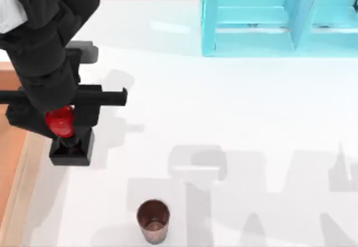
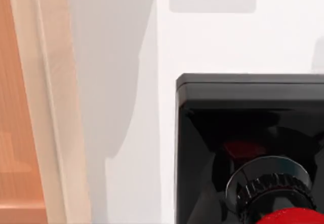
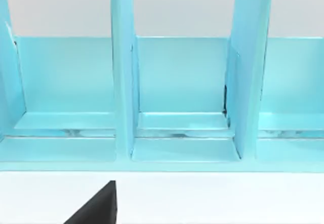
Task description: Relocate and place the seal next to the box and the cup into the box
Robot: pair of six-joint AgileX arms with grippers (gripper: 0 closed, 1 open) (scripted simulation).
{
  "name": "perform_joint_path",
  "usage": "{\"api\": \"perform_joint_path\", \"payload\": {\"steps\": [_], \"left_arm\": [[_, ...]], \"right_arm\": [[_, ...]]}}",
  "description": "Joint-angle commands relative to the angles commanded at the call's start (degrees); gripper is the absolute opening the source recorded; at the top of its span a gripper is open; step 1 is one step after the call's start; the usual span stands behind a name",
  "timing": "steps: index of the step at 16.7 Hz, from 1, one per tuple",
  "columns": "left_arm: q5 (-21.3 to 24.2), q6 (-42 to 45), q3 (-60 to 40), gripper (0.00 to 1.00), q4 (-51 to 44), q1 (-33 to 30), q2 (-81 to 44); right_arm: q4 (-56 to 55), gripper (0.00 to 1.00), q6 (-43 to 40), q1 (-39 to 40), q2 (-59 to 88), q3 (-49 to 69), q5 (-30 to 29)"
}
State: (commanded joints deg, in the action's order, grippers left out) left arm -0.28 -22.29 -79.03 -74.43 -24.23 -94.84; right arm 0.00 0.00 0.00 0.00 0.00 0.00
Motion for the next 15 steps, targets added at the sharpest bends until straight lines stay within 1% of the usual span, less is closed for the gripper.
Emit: {"api": "perform_joint_path", "payload": {"steps": [6, 11, 15], "left_arm": [[0.01, 0.08, 9.54, 0.0, 10.36, 0.44, -0.88], [0.05, 0.09, 10.28, 0.0, 11.13, 0.47, -0.92], [0.05, 0.09, 10.28, 0.3, 11.13, 0.47, -0.92]], "right_arm": [[0.0, 1.0, 0.0, 0.0, 0.0, 0.0, 0.0], [0.0, 1.0, 0.0, 0.0, 0.0, 0.0, 0.0], [0.0, 1.0, 0.0, 0.0, 0.0, 0.0, 0.0]]}}
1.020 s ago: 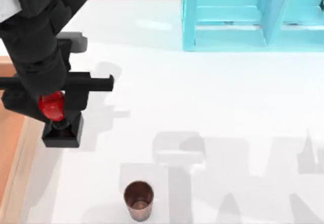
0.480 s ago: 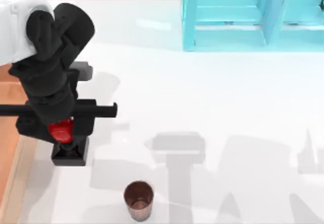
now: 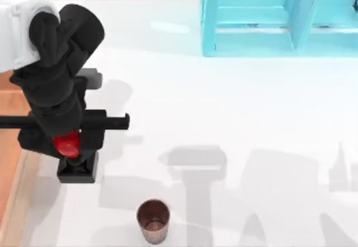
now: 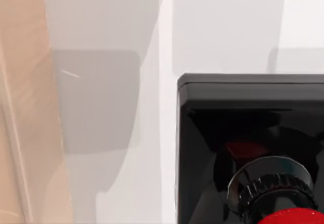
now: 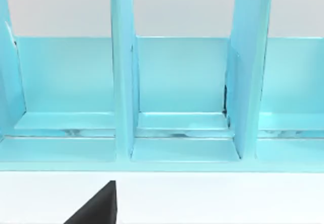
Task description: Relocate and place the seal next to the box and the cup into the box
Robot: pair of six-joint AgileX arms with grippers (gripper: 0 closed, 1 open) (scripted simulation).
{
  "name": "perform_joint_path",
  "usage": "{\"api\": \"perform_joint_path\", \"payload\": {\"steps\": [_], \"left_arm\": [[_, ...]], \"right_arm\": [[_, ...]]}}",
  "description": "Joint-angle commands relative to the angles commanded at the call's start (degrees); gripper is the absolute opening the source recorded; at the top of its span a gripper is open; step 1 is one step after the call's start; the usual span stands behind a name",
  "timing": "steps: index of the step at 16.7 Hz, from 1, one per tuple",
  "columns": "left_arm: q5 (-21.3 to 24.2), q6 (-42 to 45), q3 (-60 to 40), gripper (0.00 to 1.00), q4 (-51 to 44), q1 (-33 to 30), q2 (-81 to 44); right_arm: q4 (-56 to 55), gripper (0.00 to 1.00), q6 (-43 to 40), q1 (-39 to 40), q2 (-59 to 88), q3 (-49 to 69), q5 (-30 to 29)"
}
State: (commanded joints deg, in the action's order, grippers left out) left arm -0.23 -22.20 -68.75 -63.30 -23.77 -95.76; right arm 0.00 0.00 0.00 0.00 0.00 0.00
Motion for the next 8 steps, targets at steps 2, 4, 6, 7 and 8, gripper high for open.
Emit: {"api": "perform_joint_path", "payload": {"steps": [2, 4, 6, 7, 8], "left_arm": [[0.0, 0.0, 0.0, 0.45, 0.0, 0.0, 0.0], [0.0, 0.0, 0.0, 0.6, 0.0, 0.0, 0.0], [0.0, 0.0, 0.0, 0.75, 0.0, 0.0, 0.0], [0.0, 0.0, 0.0, 0.83, 0.0, 0.0, 0.0], [0.0, 0.0, 0.0, 0.9, 0.0, 0.0, 0.0]], "right_arm": [[0.0, 1.0, 0.0, 0.0, 0.0, 0.0, 0.0], [0.0, 1.0, 0.0, 0.0, 0.0, 0.0, 0.0], [0.0, 1.0, 0.0, 0.0, 0.0, 0.0, 0.0], [0.0, 1.0, 0.0, 0.0, 0.0, 0.0, 0.0], [0.0, 1.0, 0.0, 0.0, 0.0, 0.0, 0.0]]}}
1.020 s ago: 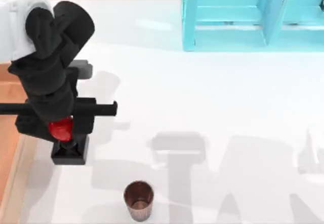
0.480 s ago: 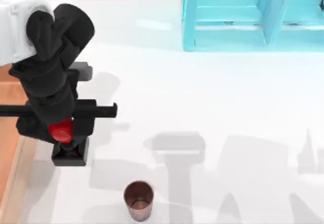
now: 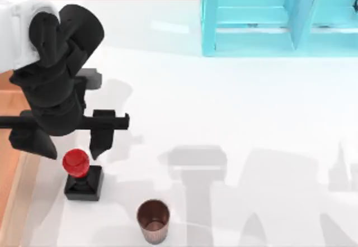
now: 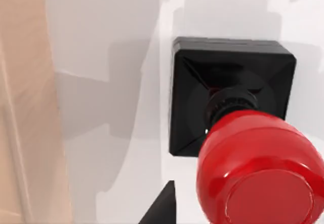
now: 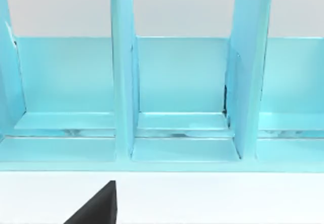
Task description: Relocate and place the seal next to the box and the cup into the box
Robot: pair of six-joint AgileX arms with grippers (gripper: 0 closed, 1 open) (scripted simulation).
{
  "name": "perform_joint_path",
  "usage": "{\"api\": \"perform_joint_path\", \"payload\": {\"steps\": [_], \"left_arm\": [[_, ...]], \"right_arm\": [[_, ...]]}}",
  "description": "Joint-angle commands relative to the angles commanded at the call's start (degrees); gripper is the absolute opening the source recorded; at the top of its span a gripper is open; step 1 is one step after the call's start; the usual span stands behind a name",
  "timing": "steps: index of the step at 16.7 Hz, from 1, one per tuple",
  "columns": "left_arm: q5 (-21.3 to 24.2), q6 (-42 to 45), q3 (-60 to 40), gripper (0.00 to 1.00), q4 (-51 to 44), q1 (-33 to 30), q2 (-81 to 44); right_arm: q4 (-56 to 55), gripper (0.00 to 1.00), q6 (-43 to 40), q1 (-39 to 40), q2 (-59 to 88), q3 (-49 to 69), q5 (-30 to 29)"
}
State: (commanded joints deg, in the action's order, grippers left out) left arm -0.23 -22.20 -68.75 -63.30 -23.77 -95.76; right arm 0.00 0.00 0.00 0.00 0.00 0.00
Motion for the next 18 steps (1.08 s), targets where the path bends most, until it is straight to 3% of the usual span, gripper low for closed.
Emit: {"api": "perform_joint_path", "payload": {"steps": [2, 12, 18], "left_arm": [[0.0, 0.0, 0.0, 1.0, 0.0, 0.0, 0.0], [0.0, -0.05, -0.94, 1.0, -0.89, -0.12, -0.01], [0.23, -0.34, -14.07, 1.0, -13.46, -0.27, 0.63]], "right_arm": [[0.0, 1.0, 0.0, 0.0, 0.0, 0.0, 0.0], [0.0, 1.0, 0.0, 0.0, 0.0, 0.0, 0.0], [0.0, 1.0, 0.0, 0.0, 0.0, 0.0, 0.0]]}}
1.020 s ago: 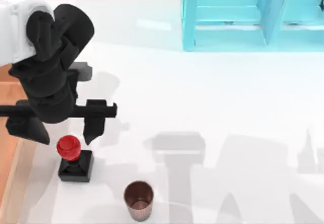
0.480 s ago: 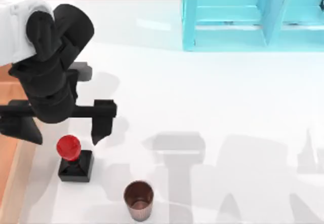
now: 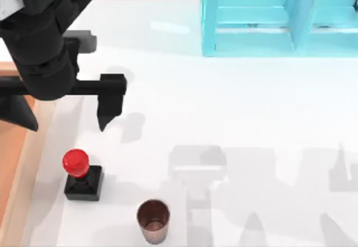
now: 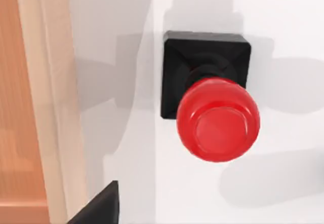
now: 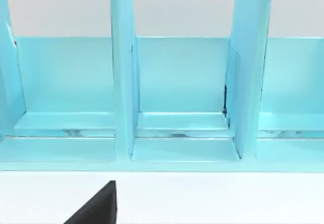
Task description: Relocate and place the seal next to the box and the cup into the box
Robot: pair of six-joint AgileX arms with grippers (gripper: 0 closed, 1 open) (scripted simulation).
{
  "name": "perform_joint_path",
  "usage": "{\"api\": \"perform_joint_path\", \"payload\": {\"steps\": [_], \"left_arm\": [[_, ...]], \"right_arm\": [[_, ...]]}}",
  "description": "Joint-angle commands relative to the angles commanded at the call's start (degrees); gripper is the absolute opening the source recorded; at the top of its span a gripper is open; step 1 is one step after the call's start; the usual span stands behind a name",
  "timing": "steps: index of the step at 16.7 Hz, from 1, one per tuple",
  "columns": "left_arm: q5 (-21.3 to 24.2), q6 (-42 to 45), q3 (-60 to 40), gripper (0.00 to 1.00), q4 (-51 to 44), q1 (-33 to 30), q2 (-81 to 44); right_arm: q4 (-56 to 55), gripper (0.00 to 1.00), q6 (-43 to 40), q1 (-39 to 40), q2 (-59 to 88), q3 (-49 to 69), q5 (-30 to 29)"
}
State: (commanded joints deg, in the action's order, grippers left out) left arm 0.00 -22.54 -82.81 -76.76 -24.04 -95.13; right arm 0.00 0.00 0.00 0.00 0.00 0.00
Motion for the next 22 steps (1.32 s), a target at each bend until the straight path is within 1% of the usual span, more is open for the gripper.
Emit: {"api": "perform_joint_path", "payload": {"steps": [4, 9, 11, 14, 19, 22], "left_arm": [[-0.17, 0.0, -7.17, 1.0, -8.42, -0.1, 0.06], [-0.22, 0.03, -7.78, 1.0, -9.12, 0.05, -0.06], [-0.22, -0.85, -7.69, 1.0, -8.67, -0.83, -0.41], [-0.14, -6.71, -5.76, 1.0, -5.12, -6.62, -1.31], [0.05, -24.07, 0.79, 1.0, 3.86, -23.85, -3.4], [0.08, -29.44, 4.3, 1.0, 7.54, -29.24, -4.19]], "right_arm": [[0.0, 1.0, 0.0, 0.0, 0.0, 0.0, 0.0], [0.0, 1.0, 0.0, 0.0, 0.0, 0.0, 0.0], [0.0, 1.0, 0.0, 0.0, 0.0, 0.0, 0.0], [0.0, 1.0, 0.0, 0.0, 0.0, 0.0, 0.0], [0.0, 1.0, 0.0, 0.0, 0.0, 0.0, 0.0], [0.0, 1.0, 0.0, 0.0, 0.0, 0.0, 0.0]]}}
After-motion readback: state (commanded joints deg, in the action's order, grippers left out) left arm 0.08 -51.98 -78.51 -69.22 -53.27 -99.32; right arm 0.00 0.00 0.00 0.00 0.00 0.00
